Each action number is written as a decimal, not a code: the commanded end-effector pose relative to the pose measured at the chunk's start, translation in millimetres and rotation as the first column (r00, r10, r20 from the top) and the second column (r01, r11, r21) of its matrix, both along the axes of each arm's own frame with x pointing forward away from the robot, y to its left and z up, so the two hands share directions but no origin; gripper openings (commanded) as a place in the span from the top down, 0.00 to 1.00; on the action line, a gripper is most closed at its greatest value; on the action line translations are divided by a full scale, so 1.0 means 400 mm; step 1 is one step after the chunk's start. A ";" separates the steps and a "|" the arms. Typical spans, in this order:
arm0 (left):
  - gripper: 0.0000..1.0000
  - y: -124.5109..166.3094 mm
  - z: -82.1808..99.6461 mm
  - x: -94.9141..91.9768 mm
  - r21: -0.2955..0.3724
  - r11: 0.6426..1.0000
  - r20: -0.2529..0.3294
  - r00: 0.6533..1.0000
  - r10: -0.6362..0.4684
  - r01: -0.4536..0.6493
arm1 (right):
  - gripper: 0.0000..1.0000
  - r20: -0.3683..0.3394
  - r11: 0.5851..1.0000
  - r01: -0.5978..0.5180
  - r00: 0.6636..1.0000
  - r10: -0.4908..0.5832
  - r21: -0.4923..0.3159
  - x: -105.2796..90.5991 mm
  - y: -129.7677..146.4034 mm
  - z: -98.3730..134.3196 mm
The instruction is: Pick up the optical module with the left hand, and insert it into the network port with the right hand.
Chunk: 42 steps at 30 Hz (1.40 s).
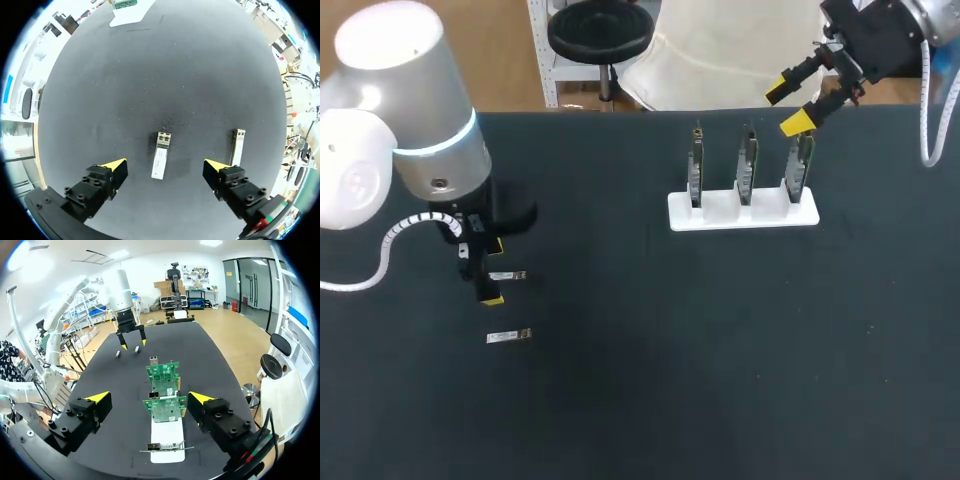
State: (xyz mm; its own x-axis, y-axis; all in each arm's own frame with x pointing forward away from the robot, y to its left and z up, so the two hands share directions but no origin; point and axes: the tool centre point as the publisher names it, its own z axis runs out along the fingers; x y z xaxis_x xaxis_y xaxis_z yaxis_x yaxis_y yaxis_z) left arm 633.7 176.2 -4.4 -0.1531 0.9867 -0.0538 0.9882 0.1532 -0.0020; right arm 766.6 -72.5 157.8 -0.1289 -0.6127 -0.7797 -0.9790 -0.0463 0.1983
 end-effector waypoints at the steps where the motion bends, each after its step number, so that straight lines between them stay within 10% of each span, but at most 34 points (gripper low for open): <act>1: 0.00 -0.005 -0.010 0.018 -0.003 1.000 -0.013 1.000 -0.009 0.009 | 0.00 0.003 1.000 0.002 1.000 -0.002 0.002 -0.003 -0.001 -0.001; 42: 0.00 0.012 -0.043 0.009 -0.016 1.000 -0.037 0.999 0.003 -0.004 | 0.00 0.003 1.000 0.002 1.000 -0.002 0.002 -0.003 -0.001 -0.001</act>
State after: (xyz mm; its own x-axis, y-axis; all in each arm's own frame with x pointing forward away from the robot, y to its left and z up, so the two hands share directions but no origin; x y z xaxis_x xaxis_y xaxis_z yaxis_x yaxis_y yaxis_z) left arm 636.9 180.5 -19.0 -0.1610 0.9850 -0.0617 0.9866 0.1589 -0.0373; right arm 766.6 -72.5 157.8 -0.1289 -0.6127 -0.7797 -0.9790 -0.0463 0.1983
